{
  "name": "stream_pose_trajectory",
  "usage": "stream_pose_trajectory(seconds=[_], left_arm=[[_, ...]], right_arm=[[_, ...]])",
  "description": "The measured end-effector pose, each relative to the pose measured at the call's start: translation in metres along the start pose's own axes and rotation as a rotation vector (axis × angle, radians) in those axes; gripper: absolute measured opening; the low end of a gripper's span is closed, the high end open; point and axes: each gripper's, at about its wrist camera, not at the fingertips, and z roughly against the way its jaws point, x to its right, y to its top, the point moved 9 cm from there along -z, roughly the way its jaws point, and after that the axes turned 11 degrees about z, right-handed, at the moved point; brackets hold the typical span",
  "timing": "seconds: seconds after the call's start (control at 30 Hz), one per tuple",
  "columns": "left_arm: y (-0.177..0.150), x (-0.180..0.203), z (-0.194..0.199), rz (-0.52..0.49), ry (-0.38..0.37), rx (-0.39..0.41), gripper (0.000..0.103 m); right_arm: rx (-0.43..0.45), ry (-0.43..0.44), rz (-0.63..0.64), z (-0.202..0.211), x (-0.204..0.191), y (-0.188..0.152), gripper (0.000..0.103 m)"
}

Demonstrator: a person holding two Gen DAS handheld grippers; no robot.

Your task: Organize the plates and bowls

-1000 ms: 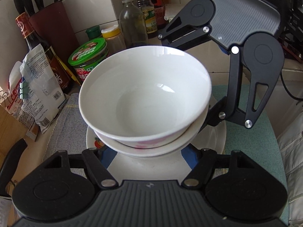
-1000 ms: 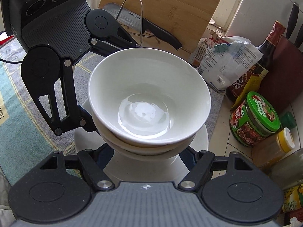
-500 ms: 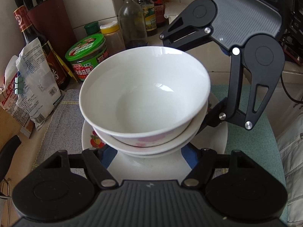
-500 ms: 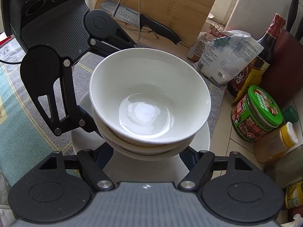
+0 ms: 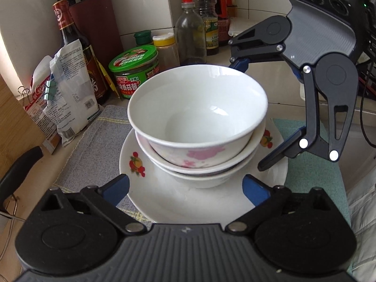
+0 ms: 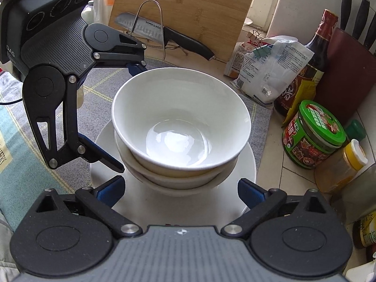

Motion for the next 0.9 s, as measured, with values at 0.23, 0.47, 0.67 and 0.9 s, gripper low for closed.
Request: stream_pose_trajectory(seconds=[0.23,0.47,0.67,0.9], left_arm=[[-0.008,0.003,0.016,0.11,0.123,0.042,0.102],[-0.008,0.011,0.054,0.26,0.274,0.152,0.102],[-0.022,0.017,0.088,0.402,0.364,0.233,0.102],[-0.043,0.025,0.119,0.614,0.409,0.194,0.102]], right_arm=[[0.0,-0.005,0.008,0.005,-0.003,-0.003,0.103],[-0.013,-0.027,-0.073,0.016,-0.004,-0.005,0.103],[-0.05,-0.13,-0.23,0.029,-0.01,-0.007,0.103],[-0.126,-0.286,-0.469,0.054,-0.034,-0.016,0.103]])
